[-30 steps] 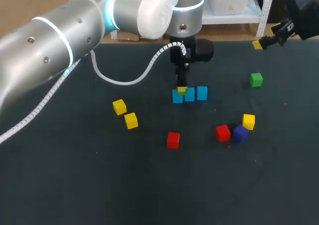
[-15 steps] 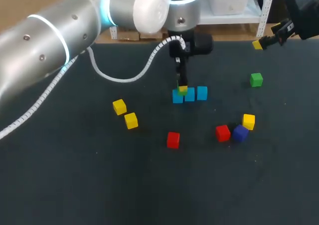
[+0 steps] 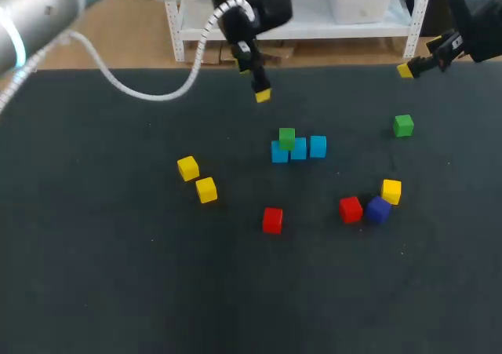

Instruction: Place the blue cubes, place green cubes on the blue cubes, place the yellow cubes on the green cubes, then place the red cubes on the yellow cubes, and place purple cube on the red cubes.

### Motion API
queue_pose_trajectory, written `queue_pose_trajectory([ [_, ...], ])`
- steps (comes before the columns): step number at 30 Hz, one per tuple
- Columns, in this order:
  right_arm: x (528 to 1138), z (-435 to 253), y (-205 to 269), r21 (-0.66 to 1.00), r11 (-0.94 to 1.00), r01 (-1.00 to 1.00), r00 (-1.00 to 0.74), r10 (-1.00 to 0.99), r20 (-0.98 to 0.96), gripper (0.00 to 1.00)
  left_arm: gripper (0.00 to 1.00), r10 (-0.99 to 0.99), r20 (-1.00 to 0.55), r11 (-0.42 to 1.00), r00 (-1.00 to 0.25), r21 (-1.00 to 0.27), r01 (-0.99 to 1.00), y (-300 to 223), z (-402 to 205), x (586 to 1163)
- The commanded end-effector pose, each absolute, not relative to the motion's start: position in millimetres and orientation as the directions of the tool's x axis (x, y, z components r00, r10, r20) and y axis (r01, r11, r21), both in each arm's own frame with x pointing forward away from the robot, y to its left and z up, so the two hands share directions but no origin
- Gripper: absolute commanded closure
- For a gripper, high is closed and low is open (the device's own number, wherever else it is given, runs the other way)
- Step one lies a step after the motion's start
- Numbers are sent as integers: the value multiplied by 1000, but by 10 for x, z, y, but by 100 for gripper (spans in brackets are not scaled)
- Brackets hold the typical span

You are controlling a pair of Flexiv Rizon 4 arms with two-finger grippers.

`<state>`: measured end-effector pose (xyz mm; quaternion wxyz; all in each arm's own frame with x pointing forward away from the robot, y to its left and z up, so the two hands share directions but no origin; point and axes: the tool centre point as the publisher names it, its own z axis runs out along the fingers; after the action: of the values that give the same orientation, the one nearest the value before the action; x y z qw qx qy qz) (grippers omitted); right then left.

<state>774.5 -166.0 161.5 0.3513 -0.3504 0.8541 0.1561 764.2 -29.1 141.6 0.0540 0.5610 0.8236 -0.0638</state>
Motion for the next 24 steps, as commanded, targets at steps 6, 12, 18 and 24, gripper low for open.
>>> queue_pose_trajectory([
  [6, 7742, 1610, -1663, 21, 705, -709, -506, -488, -712, 0, 0, 792, -470, 464, -390, 48, 885, 495, 1605, 7186],
  [12, 7742, 1610, -1663, 21, 705, -709, -506, -488, -712, 0, 0, 696, -565, 555, -442, 34, 831, 749, 1729, 7105],
  [18, 7742, 1610, -1663, 21, 705, -709, -506, -488, -712, 0, 0, 607, -640, 638, -471, 39, 769, 1043, 1818, 7009],
  [24, 7742, 1610, -1663, 21, 705, -709, -506, -488, -712, 0, 0, 509, -700, 715, -501, 20, 698, 1376, 1817, 6959],
])
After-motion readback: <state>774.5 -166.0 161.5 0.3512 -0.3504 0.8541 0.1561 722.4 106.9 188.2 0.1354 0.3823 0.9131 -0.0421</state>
